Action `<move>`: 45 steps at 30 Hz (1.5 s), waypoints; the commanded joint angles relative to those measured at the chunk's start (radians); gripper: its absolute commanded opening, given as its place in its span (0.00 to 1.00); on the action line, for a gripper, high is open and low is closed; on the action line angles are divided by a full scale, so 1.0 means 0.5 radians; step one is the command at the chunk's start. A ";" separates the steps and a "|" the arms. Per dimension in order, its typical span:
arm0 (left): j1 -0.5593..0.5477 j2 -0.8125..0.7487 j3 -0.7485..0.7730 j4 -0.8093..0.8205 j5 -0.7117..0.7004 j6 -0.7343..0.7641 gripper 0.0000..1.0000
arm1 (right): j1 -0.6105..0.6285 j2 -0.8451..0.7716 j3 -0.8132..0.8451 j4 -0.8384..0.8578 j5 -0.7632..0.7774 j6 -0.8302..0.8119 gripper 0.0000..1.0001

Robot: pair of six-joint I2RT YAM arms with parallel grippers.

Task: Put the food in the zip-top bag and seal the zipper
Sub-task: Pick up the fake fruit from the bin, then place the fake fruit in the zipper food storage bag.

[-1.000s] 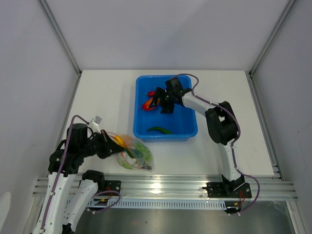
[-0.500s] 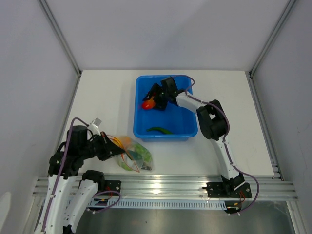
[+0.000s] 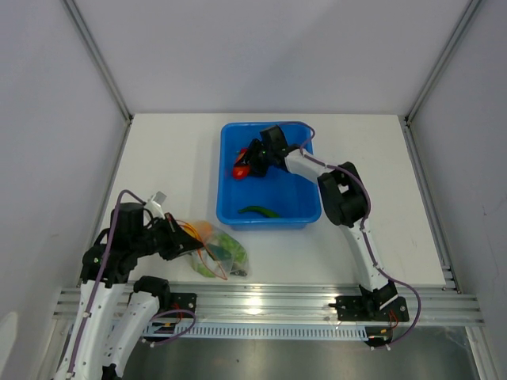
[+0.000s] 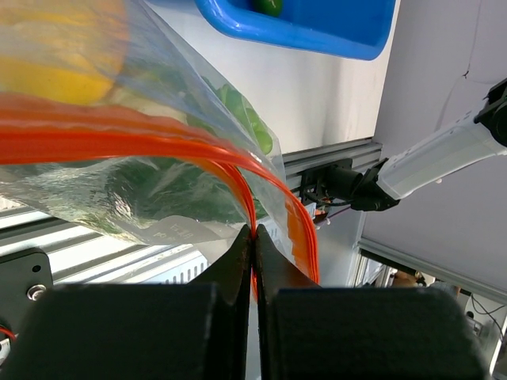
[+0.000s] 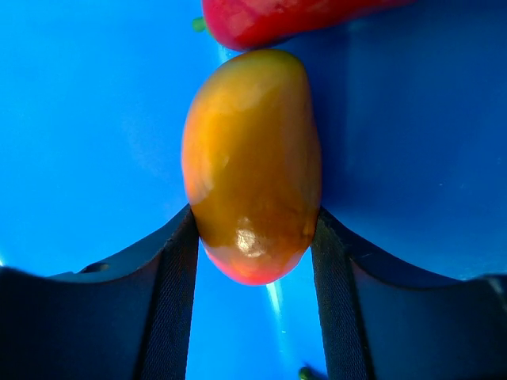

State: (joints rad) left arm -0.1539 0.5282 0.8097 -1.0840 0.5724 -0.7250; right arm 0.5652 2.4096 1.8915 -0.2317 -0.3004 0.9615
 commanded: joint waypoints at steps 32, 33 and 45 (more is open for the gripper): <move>0.013 0.042 0.240 0.048 0.003 -0.099 0.01 | 0.538 -1.506 -0.185 -0.929 -0.338 -1.282 0.00; 0.013 0.036 0.240 0.051 0.000 -0.102 0.00 | 0.569 -1.500 -0.160 -0.945 -0.338 -1.297 0.00; 0.013 0.033 0.267 0.008 -0.025 -0.102 0.01 | 0.855 -1.402 0.076 -1.116 -0.240 -1.438 0.00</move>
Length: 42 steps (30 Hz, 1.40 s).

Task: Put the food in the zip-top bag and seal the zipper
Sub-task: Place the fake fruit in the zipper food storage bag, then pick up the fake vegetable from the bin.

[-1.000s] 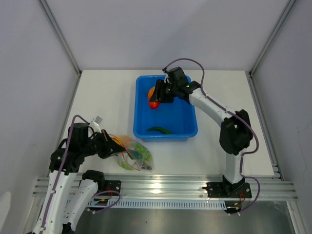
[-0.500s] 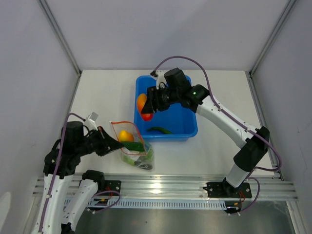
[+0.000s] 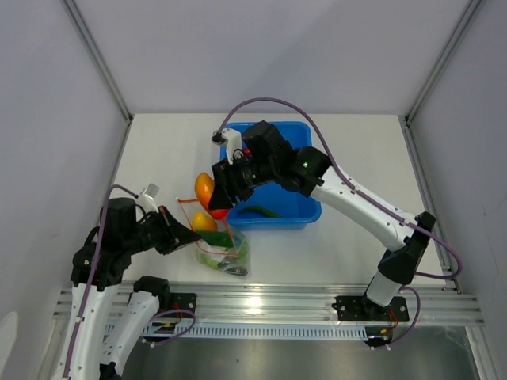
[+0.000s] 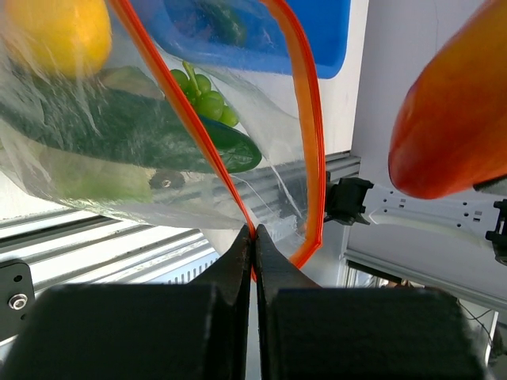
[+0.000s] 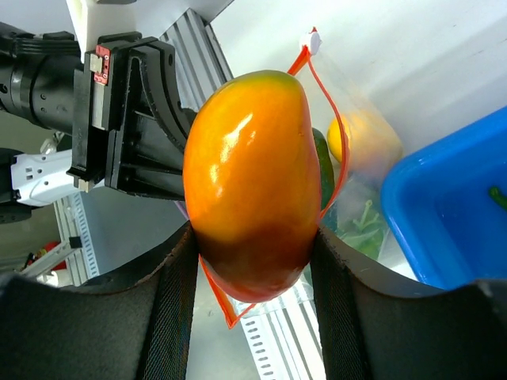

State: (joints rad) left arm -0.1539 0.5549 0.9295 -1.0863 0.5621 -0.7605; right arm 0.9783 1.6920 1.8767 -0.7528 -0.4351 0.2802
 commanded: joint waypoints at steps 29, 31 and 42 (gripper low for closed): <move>0.013 -0.079 0.003 -0.021 -0.011 -0.059 0.01 | 0.249 0.457 0.597 -0.621 0.572 -0.297 0.99; 0.013 -0.079 0.000 -0.021 -0.011 -0.059 0.01 | 0.240 0.393 0.551 -0.547 0.658 -0.281 0.99; 0.013 -0.106 -0.033 -0.024 0.002 -0.056 0.01 | -0.272 0.233 0.306 -0.041 0.508 0.059 1.00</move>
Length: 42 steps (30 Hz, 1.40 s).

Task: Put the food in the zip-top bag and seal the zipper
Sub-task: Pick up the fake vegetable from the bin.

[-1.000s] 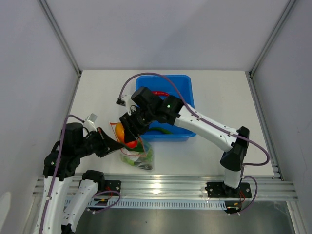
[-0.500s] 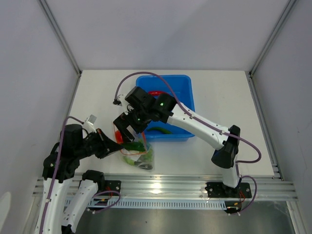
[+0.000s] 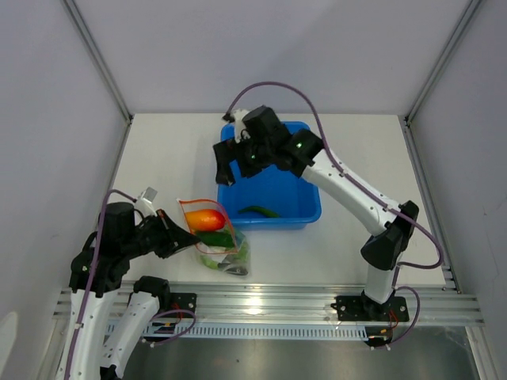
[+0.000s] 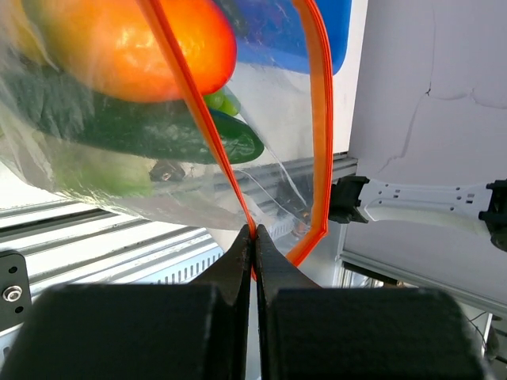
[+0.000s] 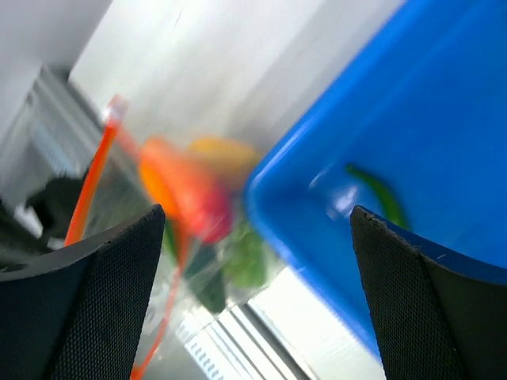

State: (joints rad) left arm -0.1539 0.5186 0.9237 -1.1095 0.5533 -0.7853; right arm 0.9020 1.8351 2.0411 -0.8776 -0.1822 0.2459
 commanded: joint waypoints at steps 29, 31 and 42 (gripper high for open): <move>0.013 -0.095 -0.274 0.130 0.105 -0.025 0.01 | -0.690 0.931 0.023 0.743 0.720 -0.611 0.99; 0.013 -0.083 -0.271 0.127 0.108 -0.007 0.01 | -0.703 0.959 0.026 0.752 0.705 -0.627 0.99; 0.013 -0.037 -0.215 0.038 0.093 0.076 0.01 | -0.752 1.125 0.081 0.804 0.533 -0.713 0.96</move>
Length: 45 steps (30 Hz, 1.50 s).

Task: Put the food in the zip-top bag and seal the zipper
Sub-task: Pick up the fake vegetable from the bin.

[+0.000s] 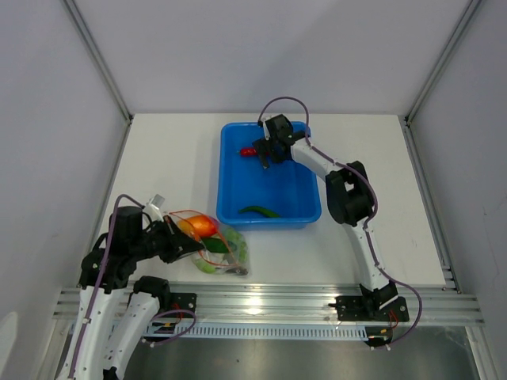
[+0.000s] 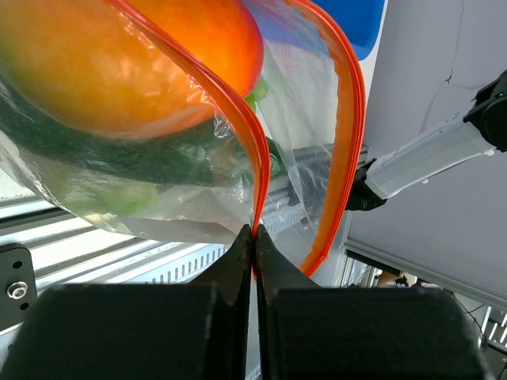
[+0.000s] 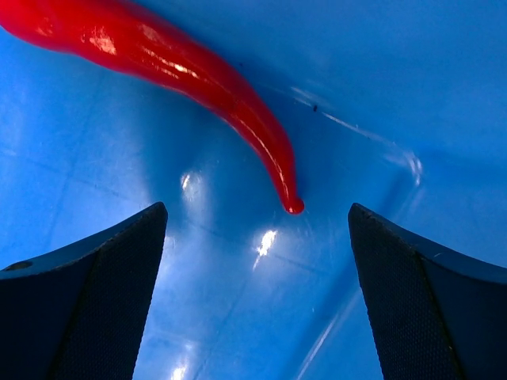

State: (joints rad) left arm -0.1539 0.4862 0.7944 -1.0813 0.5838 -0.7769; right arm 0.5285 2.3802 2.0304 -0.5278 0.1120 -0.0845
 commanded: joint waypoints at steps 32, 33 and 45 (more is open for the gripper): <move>0.013 0.025 0.059 -0.092 -0.045 -0.002 0.01 | -0.057 0.201 0.109 0.147 -0.488 0.160 0.37; 0.013 0.025 0.053 -0.095 -0.048 -0.002 0.01 | -0.057 0.194 0.096 0.157 -0.497 0.160 0.35; 0.013 0.034 0.003 -0.006 0.001 -0.054 0.01 | -0.005 0.013 -0.039 0.175 -0.472 0.276 0.00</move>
State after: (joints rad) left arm -0.1539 0.5018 0.7944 -1.1217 0.5709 -0.7868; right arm 0.5098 2.4355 2.0319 -0.4347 -0.1452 0.0128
